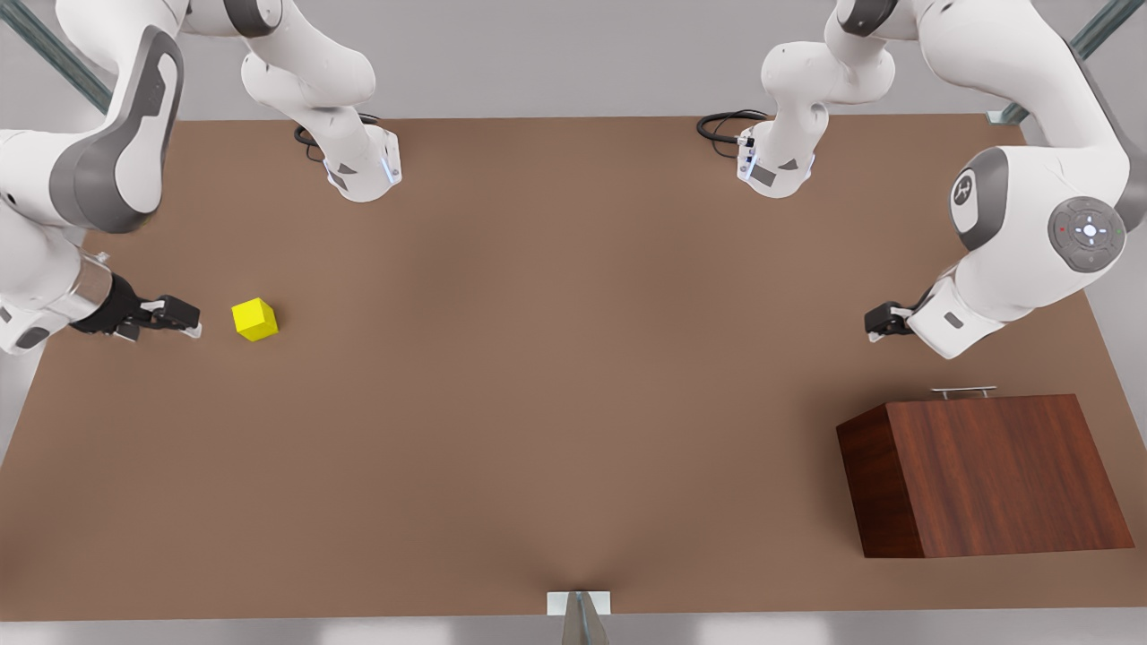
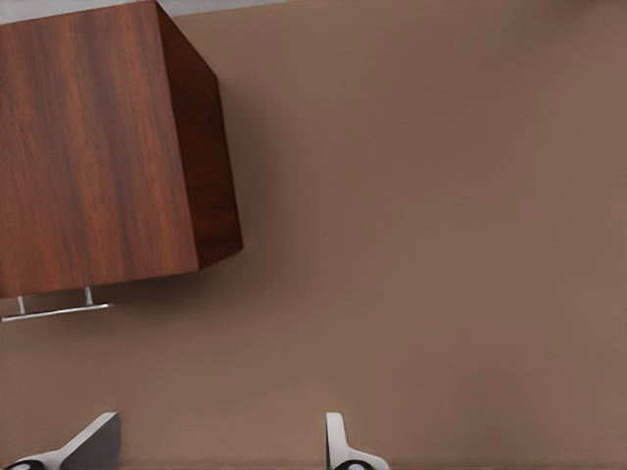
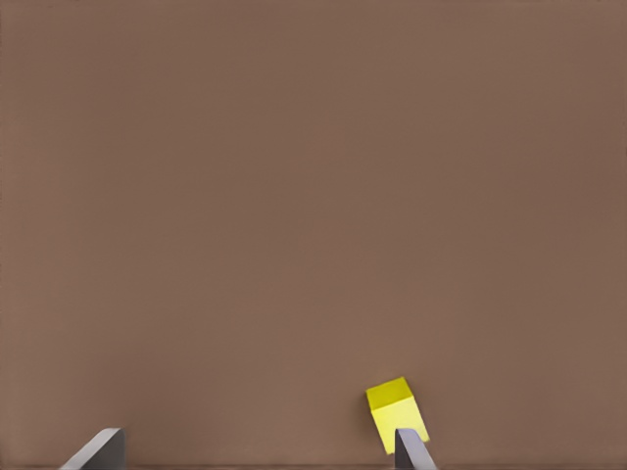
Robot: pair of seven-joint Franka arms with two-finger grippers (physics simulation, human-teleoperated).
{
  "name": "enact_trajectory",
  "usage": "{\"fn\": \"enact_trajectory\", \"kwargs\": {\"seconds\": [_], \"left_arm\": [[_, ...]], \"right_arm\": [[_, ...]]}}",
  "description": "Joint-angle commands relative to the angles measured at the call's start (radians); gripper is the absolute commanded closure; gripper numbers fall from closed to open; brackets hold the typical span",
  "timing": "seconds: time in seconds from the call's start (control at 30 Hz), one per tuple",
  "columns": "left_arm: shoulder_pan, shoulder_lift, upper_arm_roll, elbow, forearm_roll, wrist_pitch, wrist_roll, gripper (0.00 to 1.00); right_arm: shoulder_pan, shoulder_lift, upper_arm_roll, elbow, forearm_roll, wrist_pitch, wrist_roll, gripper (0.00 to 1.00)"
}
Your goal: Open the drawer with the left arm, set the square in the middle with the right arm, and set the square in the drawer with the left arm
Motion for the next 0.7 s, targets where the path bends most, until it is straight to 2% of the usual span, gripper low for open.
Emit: {"fn": "enact_trajectory", "kwargs": {"seconds": [0.0, 0.07, 0.13, 0.27, 0.3, 0.37, 0.5, 0.67], "left_arm": [[0.000, -0.001, 0.000, 0.000, 0.004, 0.000, -0.004, 0.00], [0.000, -0.011, 0.006, -0.034, 0.007, 0.017, -0.066, 0.00], [0.001, -0.037, 0.015, -0.103, 0.012, 0.101, -0.313, 0.00], [0.001, -0.235, 0.074, -0.498, 0.014, 0.438, -0.659, 0.00], [0.003, -0.240, 0.097, -0.514, 0.014, 0.449, -0.702, 0.00], [0.003, -0.280, 0.130, -0.640, 0.012, 0.599, -0.784, 0.00], [0.020, -0.291, 0.130, -0.767, 0.012, 0.800, -0.956, 0.00], [0.021, -0.268, 0.147, -0.825, 0.011, 0.917, -1.137, 0.00]], "right_arm": [[0.002, -0.002, 0.002, -0.009, 0.001, 0.009, 0.000, 0.00], [0.002, -0.002, 0.003, -0.029, 0.001, 0.009, -0.002, 0.00], [0.002, -0.017, 0.003, -0.128, 0.008, 0.022, -0.009, 0.00], [-0.017, -0.048, 0.002, -0.375, -0.001, 0.233, -0.144, 0.00], [-0.030, -0.050, -0.001, -0.422, -0.001, 0.291, -0.183, 0.00], [-0.052, -0.040, -0.003, -0.497, -0.022, 0.383, -0.295, 0.00], [-0.090, -0.036, -0.004, -0.681, -0.022, 0.567, -0.526, 0.00], [-0.143, 0.058, -0.039, -0.761, -0.022, 0.700, -0.758, 0.00]]}}
